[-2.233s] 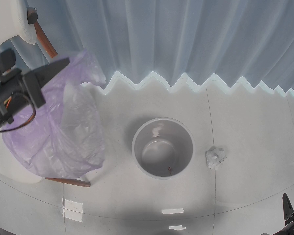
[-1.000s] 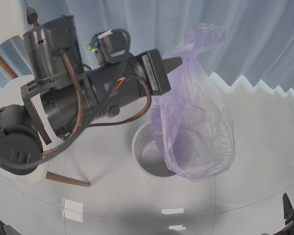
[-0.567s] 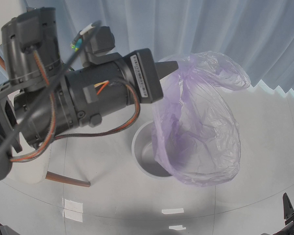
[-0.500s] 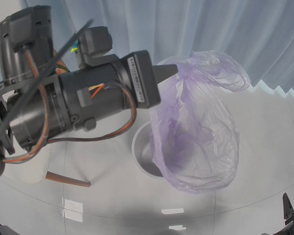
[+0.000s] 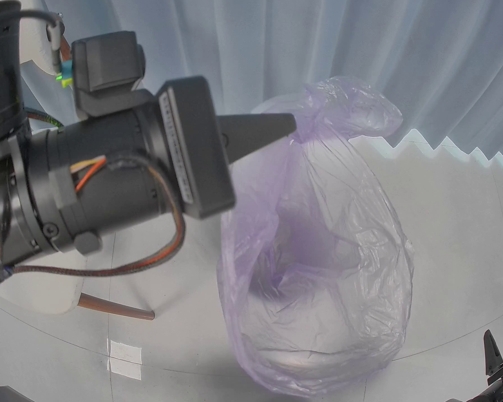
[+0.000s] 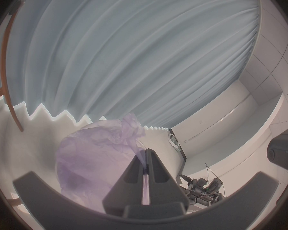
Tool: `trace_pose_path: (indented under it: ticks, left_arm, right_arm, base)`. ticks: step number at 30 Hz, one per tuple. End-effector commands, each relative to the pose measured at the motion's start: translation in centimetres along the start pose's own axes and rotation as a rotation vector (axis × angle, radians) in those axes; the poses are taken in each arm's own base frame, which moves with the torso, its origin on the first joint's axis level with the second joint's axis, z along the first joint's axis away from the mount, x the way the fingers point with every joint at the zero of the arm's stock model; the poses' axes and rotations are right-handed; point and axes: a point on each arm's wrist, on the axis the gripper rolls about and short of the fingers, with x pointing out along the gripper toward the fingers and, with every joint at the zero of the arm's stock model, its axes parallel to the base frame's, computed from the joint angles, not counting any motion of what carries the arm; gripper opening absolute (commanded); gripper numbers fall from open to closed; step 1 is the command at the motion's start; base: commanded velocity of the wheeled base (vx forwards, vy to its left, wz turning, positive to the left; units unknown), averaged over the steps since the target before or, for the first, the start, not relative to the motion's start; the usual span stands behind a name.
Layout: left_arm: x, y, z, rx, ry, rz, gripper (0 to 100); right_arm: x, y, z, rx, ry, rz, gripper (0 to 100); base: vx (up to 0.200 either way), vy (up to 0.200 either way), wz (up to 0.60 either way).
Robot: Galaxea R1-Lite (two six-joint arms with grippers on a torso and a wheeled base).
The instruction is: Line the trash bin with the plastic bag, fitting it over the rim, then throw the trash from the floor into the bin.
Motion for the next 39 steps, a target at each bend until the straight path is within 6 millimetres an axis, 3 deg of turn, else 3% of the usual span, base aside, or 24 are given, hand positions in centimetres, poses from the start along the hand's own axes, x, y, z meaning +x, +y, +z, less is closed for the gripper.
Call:
trace_pose_path:
  ticks: [1, 8, 12, 20, 25, 39]
  left_arm:
    - [0.0, 0.0, -0.9, 0.0, 0.032, -0.012, 0]
    - [2.1, 2.4, -1.9, -0.008, 0.088, 0.015, 0]
    - [2.9, 4.0, -0.7, 0.001, 0.045, -0.039, 0]
    - [3.1, 3.0, 0.5, 0.006, 0.003, -0.071, 0]
    - [3.3, 1.7, -0.1, -0.014, 0.02, -0.106, 0]
    - [4.1, 0.9, -2.6, -0.055, 0.094, -0.105, 0]
  right_arm:
    - [0.0, 0.0, -0.5, 0.0, 0.002, 0.0, 100]
    - [0.0, 0.0, -0.5, 0.0, 0.002, 0.0, 100]
    - [0.0, 0.0, -0.5, 0.002, 0.002, 0.0, 100]
    - [0.0, 0.0, -0.5, 0.003, 0.002, 0.0, 100]
    - [0.0, 0.0, -0.5, 0.003, 0.002, 0.0, 100]
    - [0.0, 0.0, -0.5, 0.003, 0.002, 0.0, 100]
  base:
    - [0.0, 0.0, 0.0]
    - [0.0, 0.0, 0.0]
    - [0.0, 0.0, 0.0]
    - [0.0, 0.0, 0.0]
    - [0.0, 0.0, 0.0]
    - [0.0, 0.0, 0.0]
